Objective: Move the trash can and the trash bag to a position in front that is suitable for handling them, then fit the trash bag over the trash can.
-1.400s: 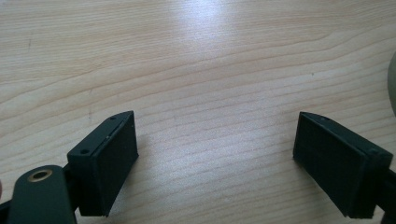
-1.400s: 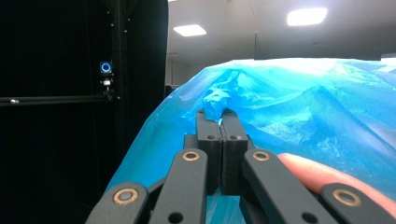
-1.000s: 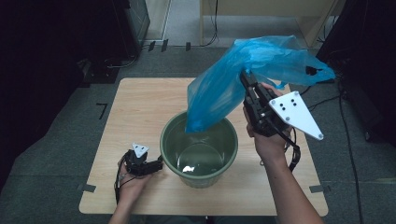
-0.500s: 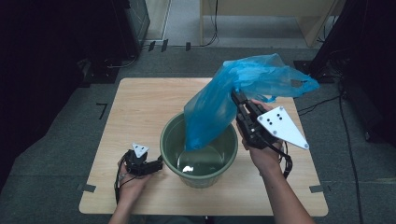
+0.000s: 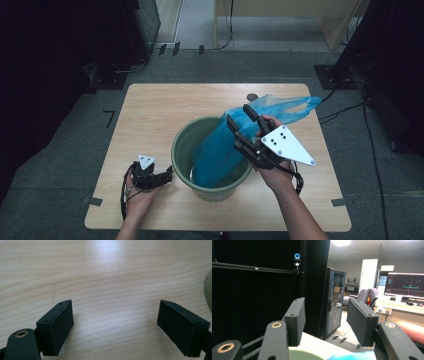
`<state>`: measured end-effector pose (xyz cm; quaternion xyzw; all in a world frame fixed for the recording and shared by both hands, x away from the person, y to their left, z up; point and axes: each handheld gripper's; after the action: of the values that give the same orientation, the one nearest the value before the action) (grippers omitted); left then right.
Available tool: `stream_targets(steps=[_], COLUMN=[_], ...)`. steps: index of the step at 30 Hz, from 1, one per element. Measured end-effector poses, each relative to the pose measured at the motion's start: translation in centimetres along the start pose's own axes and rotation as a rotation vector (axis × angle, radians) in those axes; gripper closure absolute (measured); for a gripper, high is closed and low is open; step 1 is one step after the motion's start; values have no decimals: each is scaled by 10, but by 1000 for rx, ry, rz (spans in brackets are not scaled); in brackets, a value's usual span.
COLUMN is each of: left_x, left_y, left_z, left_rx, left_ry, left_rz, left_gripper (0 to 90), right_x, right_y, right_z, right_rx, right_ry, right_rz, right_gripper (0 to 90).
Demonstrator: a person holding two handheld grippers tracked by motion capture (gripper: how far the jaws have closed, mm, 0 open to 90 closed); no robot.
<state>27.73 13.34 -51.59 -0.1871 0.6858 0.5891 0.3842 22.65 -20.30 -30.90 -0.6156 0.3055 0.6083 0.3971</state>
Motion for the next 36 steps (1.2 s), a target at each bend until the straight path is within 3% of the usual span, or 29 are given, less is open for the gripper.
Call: stream_targets(steps=[2, 3, 7, 15, 21, 24, 27, 36], left_x=[0, -2, -4, -7, -5, -4, -2, -1], left_y=[2, 7, 13, 21, 18, 18, 19, 18], left_z=[2, 4, 6, 7, 8, 9, 9, 9], left_rx=[3, -12, -23, -41, -45, -46, -46, -47], left_ry=[15, 33, 44, 61, 68, 67, 67, 65], left_rz=[-12, -44, -83, -143, -135, -132, -134, -132], left_gripper=[133, 134, 134, 136, 136, 135, 136, 135], right_x=[3, 4, 7, 26, 47, 59, 71, 103], right_y=[2, 3, 8, 27, 45, 48, 51, 53], right_z=[-1, -3, -9, -46, -82, -97, -111, -133], right_rx=[7, 13, 33, 159, 259, 312, 346, 425], right_ry=[-7, -5, 0, -1, -61, -57, -97, -142], right_rz=[2, 2, 2, 49, 82, 124, 148, 184], right_gripper=[480, 480, 479, 472, 468, 455, 453, 398])
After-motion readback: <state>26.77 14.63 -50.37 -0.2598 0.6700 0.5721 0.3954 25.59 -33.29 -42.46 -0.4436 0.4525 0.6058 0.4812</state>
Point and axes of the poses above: each handheld gripper's, and its own axes: y roughly backward along the jaws, x roughly out of its underside, z roughly to its left, and after that the axes turned 4 degrees about -y, right-handed
